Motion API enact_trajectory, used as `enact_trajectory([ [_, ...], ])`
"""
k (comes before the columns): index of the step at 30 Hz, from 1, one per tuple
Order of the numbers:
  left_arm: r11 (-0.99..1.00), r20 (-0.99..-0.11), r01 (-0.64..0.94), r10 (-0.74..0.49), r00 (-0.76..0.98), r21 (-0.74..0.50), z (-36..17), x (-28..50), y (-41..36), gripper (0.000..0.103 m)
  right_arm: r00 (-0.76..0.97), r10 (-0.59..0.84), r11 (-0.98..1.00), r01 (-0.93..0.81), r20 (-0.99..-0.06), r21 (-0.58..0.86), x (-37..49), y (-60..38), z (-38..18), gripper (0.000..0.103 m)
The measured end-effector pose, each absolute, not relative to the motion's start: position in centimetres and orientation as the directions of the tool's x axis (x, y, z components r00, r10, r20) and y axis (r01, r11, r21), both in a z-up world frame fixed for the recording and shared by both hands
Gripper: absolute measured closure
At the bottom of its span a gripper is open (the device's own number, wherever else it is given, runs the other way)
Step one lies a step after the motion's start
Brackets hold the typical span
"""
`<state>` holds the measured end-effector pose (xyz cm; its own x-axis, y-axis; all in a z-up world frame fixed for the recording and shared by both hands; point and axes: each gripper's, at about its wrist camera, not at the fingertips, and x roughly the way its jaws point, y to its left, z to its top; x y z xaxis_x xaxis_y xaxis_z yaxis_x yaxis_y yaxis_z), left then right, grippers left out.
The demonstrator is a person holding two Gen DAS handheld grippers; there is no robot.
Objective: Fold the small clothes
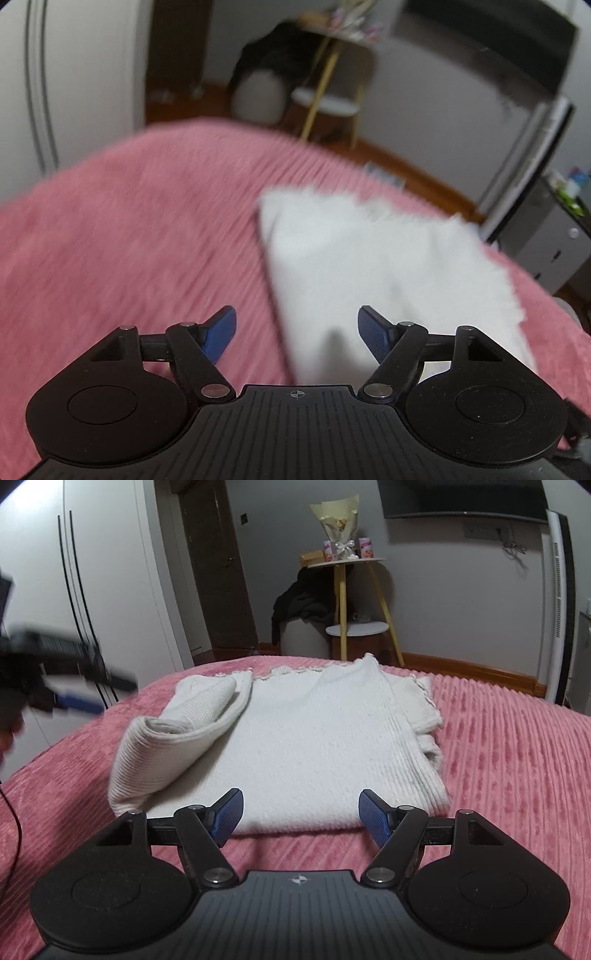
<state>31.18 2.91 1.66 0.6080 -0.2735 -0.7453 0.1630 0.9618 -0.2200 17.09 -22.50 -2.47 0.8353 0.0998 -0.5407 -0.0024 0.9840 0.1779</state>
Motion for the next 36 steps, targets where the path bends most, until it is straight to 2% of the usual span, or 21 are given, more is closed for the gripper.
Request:
enact_trajectory([
  [4,0.949,-0.803,0.180,-0.316,0.506,-0.261,-1.8,30.9,1.3,0.022,0.843,0.110,0.987,-0.032,-0.526,0.156,18.0,-22.0,-1.7,0.035],
  [7,0.946,-0.828,0.232,-0.313,0.465,-0.228,-2.7,30.5,-0.4,0.017,0.842,0.114,0.984,-0.023,-0.527,0.177,19.5,-22.0,-1.2,0.035],
  [10,0.943,-0.821,0.272,-0.308,0.480,-0.194,-2.3,29.7,-0.1,0.016,0.829,0.140,0.977,-0.027,-0.541,0.212,21.6,-21.8,-0.9,0.035],
  [14,0.943,-0.803,0.209,-0.332,0.496,-0.261,-0.9,28.7,3.0,0.016,0.789,0.206,0.966,-0.069,-0.579,0.250,24.2,-21.0,-1.1,0.035],
  [18,0.967,-0.800,0.220,-0.231,0.553,-0.127,-0.7,27.4,4.2,0.012,0.774,0.253,0.958,-0.118,-0.580,0.261,25.9,-19.8,-0.8,0.035],
  [20,0.973,-0.823,0.222,-0.180,0.539,-0.067,-1.5,27.5,4.1,0.012,0.767,0.283,0.950,-0.141,-0.576,0.280,27.2,-19.0,-0.5,0.031],
  [23,0.971,-0.844,0.226,-0.184,0.504,-0.077,-2.5,27.2,4.4,0.013,0.725,0.331,0.931,-0.146,-0.604,0.335,29.8,-17.8,-1.0,0.031],
  [27,0.970,-0.842,0.242,-0.148,0.518,-0.022,-2.9,26.9,4.0,0.012,0.628,0.382,0.909,-0.123,-0.678,0.399,33.0,-16.7,-2.9,0.031],
  [28,0.970,-0.841,0.243,-0.147,0.521,-0.019,-2.9,26.8,4.2,0.012,0.630,0.382,0.910,-0.129,-0.676,0.394,33.2,-16.5,-2.9,0.041],
  [29,0.970,-0.840,0.240,-0.146,0.523,-0.019,-2.9,26.8,4.4,0.012,0.631,0.390,0.908,-0.145,-0.671,0.392,33.2,-16.3,-2.8,0.061],
  [31,0.974,-0.841,0.226,-0.133,0.525,-0.012,-3.1,26.9,4.4,0.013,0.633,0.404,0.904,-0.163,-0.661,0.396,33.0,-16.2,-2.6,0.073],
  [32,0.976,-0.842,0.217,-0.124,0.525,-0.009,-3.2,27.1,4.5,0.012,0.638,0.400,0.907,-0.172,-0.658,0.384,32.9,-16.2,-2.5,0.078],
  [36,0.979,-0.842,0.205,-0.113,0.528,-0.002,-3.1,27.1,4.6,0.012,0.706,0.330,0.943,-0.218,-0.627,0.251,31.3,-15.7,-0.9,0.083],
])
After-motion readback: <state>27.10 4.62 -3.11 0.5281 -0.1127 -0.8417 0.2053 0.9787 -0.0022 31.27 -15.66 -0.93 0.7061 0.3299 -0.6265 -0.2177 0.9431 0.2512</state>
